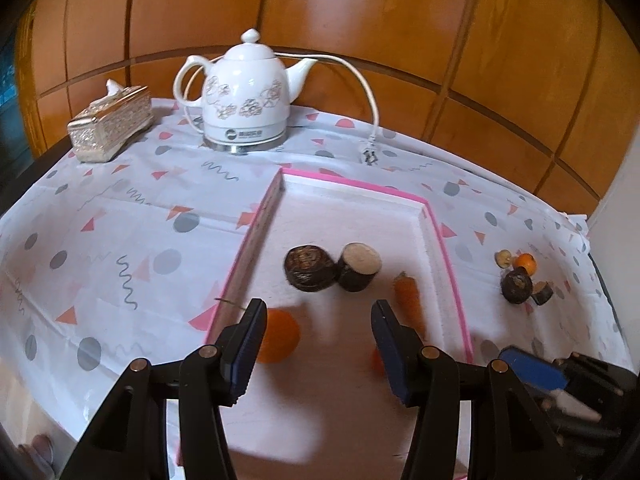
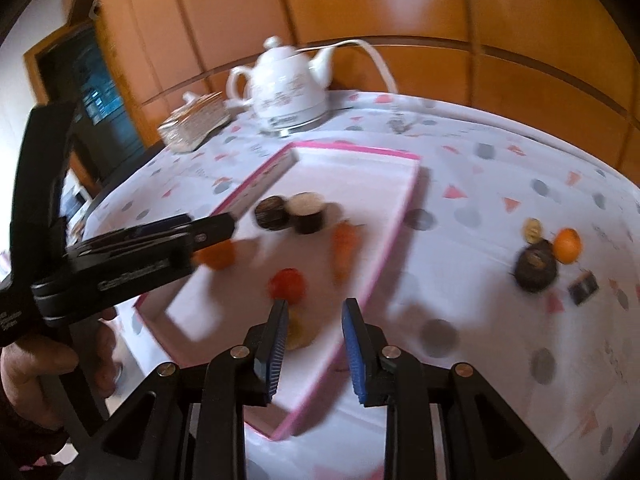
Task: Organize fruits
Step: 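Carry the beige round fruit into the tray and release it with the right tool, then move both tools back toward the remaining produce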
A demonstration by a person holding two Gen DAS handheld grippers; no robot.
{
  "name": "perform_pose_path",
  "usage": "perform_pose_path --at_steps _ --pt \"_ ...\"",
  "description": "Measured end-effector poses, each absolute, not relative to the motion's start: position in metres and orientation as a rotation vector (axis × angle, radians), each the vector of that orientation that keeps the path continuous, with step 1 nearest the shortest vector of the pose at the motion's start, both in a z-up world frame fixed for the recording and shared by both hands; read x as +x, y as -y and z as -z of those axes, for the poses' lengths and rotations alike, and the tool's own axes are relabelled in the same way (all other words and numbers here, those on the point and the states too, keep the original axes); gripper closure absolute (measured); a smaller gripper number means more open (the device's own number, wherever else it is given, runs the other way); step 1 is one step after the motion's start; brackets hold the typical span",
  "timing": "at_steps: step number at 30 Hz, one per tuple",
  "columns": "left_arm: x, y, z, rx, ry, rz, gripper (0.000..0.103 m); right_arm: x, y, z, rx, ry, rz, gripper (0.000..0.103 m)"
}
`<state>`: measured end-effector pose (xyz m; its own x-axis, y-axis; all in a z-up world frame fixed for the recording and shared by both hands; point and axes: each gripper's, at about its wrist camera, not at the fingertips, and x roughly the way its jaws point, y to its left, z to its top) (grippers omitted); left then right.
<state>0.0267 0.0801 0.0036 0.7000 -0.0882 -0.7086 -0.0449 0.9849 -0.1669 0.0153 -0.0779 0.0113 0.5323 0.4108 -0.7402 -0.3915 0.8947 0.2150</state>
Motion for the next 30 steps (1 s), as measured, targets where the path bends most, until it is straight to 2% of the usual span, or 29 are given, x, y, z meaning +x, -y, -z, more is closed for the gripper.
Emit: perform_pose_path --at_steps 16,22,30 --pt "0.038 -0.002 -0.017 -0.060 -0.800 0.226 0.047 0.016 0.226 0.012 0.247 -0.904 -0.081 0.074" --pt "0.050 0.040 -0.013 -0.012 -0.825 0.314 0.042 0.013 0.259 0.018 0.296 -0.909 -0.009 0.074" --pt "0.078 0.103 0.004 0.019 -0.880 0.437 0.040 0.014 0.278 0.018 0.324 -0.901 0.036 0.071"
